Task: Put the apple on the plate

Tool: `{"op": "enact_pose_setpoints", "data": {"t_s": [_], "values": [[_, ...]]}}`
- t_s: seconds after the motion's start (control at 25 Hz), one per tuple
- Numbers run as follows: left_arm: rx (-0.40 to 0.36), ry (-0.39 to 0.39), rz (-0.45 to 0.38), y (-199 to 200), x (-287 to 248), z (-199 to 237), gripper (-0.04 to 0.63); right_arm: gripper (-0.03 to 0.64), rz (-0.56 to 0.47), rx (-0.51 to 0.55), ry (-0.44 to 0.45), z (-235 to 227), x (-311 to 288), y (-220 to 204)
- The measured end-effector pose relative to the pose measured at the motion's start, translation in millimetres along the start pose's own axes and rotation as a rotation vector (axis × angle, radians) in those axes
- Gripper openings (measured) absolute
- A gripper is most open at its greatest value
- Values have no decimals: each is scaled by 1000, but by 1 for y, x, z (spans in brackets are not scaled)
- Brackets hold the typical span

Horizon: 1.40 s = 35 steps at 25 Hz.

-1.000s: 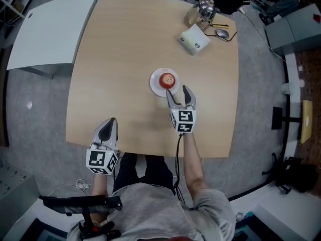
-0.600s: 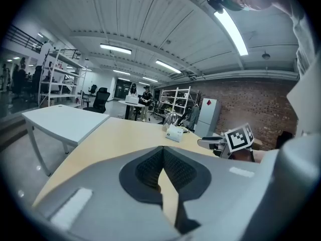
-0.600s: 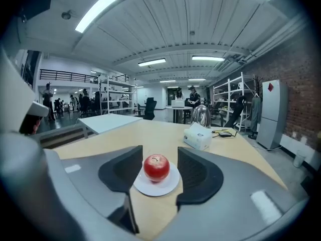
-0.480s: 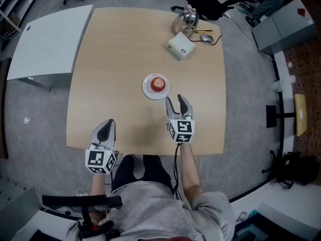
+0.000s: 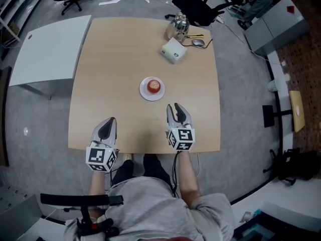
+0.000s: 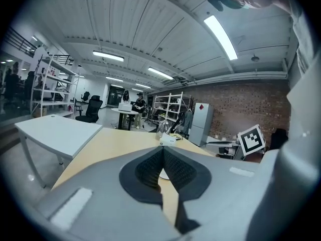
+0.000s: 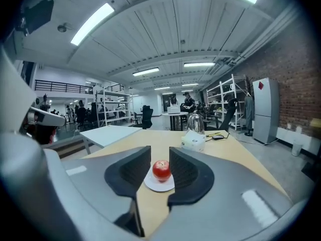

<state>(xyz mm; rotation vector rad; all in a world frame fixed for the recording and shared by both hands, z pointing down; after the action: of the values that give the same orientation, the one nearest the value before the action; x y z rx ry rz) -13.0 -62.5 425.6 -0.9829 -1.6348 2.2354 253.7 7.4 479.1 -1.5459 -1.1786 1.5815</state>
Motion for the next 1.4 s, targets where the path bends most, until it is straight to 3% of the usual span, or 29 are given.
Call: {"op": "enact_pose_setpoints", "data": {"t_s": [0.56, 1.4], "values": [[-41, -45, -51, 26, 21, -22, 20, 14, -85, -43, -23, 0, 75, 28], [-60, -41, -73, 27, 23, -18, 20, 6, -110, -73, -1, 7, 107, 17]]}}
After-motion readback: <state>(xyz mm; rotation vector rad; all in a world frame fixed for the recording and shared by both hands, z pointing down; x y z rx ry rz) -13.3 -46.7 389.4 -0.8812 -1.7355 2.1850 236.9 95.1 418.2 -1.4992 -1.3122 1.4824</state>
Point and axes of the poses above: the fingertips, and each gripper's own axes: x backward along the fingers, z to its left, y out of its top, the point moved 3 cm from there along x, backward along the fingers, and after that the axes turned 8 degrees about z, right-handed, at the moved point
